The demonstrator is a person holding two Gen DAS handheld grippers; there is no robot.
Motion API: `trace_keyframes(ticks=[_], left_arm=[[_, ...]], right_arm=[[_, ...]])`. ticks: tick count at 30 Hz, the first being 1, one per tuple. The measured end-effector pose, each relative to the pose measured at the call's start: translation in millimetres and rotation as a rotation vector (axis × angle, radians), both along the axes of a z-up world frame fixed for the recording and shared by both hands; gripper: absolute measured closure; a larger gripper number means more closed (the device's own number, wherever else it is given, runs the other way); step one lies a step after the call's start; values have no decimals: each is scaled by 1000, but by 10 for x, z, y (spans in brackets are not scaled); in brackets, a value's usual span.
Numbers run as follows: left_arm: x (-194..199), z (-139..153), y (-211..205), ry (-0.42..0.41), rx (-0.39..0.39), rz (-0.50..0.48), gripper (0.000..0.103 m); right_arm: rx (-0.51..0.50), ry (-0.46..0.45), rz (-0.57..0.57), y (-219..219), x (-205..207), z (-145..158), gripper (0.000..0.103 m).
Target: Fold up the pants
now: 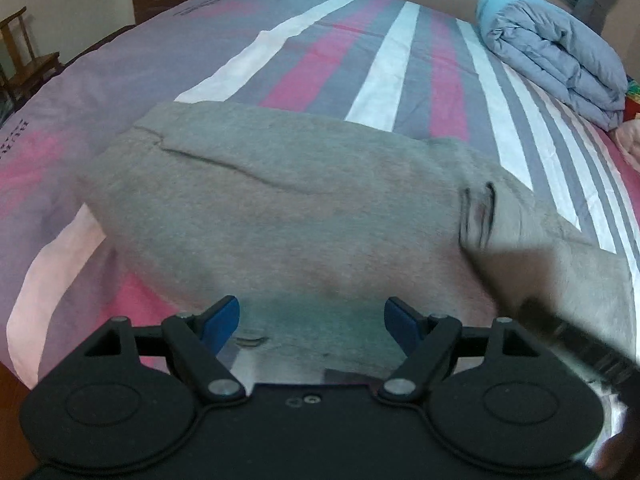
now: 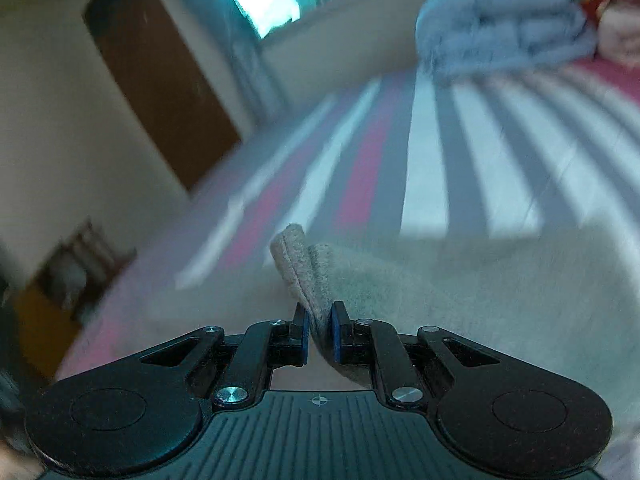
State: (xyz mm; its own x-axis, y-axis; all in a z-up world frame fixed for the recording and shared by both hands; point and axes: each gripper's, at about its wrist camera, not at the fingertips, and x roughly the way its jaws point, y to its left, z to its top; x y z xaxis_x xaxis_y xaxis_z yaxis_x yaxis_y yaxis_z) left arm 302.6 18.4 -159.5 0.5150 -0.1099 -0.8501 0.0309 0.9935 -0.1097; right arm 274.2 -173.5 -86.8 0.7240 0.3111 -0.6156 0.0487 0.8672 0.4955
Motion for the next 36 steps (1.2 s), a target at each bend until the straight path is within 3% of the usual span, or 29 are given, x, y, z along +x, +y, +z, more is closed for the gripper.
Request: trace_keyframes(ticks=[3,4,7,10,18,21,25,27,33,35,36], left_arm=[[22,12,-15,8,-20,-10,31],[30,15,-25,15,-36,-14,30],[30,10,-109,43,-100,-34,28],[100,-33,-255,72,-148,-47,25],[130,-216,-724,130,-108,-103,29],[74,-159,-705,108,-100,-33,34],[56,-108,-626,89,-87,-1,26],[121,-192,-665,144,-117,-44,25],[280,-337,-769,210,-230,-50,25],[278,-365,-835,218,-278,-66,44],[272,-370,-868,221,-296,-72,64]], right_arm=[[10,98,5,63,-34,-232,81],[46,101,7,1,-59,-224,73],[94,35,4,-208,-161,-19,31],[88,-30,-35,-426,-286,118,30],[39,4,-225,-1225,-505,-98,30],[86,24,-266,-1400,-574,-192,30],[92,18,-267,-1507,-652,-191,30],[101,22,-266,-1512,-688,-209,30],[144,29,-279,-1512,-766,-237,30],[132,31,-274,-1500,-779,-237,30],[125,31,-274,-1486,-795,-235,30]])
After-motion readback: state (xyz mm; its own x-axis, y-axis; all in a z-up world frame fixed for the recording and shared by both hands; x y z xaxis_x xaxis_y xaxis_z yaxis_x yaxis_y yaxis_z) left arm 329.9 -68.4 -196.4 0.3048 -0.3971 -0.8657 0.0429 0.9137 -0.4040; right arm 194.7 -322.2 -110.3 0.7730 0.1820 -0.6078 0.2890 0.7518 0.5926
